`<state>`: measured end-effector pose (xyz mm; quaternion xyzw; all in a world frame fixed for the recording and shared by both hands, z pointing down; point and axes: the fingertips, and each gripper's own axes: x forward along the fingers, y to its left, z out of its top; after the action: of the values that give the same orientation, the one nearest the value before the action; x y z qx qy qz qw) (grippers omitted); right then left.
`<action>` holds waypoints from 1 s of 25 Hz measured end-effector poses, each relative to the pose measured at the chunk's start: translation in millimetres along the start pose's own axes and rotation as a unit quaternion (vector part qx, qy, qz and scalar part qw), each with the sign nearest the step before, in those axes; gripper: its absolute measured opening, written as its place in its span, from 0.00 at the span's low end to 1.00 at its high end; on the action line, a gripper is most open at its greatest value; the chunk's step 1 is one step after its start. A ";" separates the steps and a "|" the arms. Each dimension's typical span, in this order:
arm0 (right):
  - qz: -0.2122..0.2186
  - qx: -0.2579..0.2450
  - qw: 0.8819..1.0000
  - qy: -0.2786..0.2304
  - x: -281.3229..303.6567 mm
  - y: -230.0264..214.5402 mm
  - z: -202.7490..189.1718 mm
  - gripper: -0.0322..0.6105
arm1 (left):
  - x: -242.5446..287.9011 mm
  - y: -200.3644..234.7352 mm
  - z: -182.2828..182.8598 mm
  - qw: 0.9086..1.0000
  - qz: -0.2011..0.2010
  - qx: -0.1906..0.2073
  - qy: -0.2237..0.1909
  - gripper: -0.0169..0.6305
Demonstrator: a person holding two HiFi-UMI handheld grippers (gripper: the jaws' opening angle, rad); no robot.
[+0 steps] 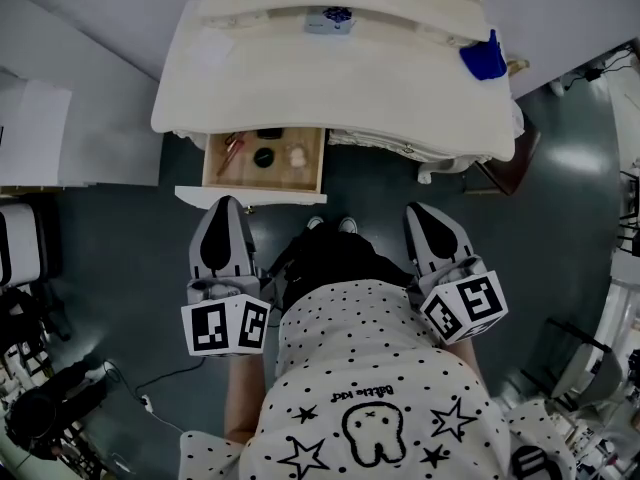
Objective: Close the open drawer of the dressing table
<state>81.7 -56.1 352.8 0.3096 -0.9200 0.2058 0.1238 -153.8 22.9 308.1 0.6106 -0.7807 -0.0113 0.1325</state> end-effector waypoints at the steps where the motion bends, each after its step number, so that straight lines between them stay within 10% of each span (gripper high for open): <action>1: 0.000 -0.001 1.000 0.000 1.0 0.5 0.6 0.06 | 0.9 1.5 0.1 1.000 0.000 -0.001 0.001 0.05; 25: -0.034 0.003 0.999 -0.006 37.0 -5.0 31.8 0.06 | 47.9 26.9 7.3 0.999 -0.017 0.001 0.038 0.05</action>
<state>52.9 -93.4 339.4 0.3423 -0.9090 0.2024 0.1247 -191.4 -17.1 315.1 0.6238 -0.7646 0.0102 0.1617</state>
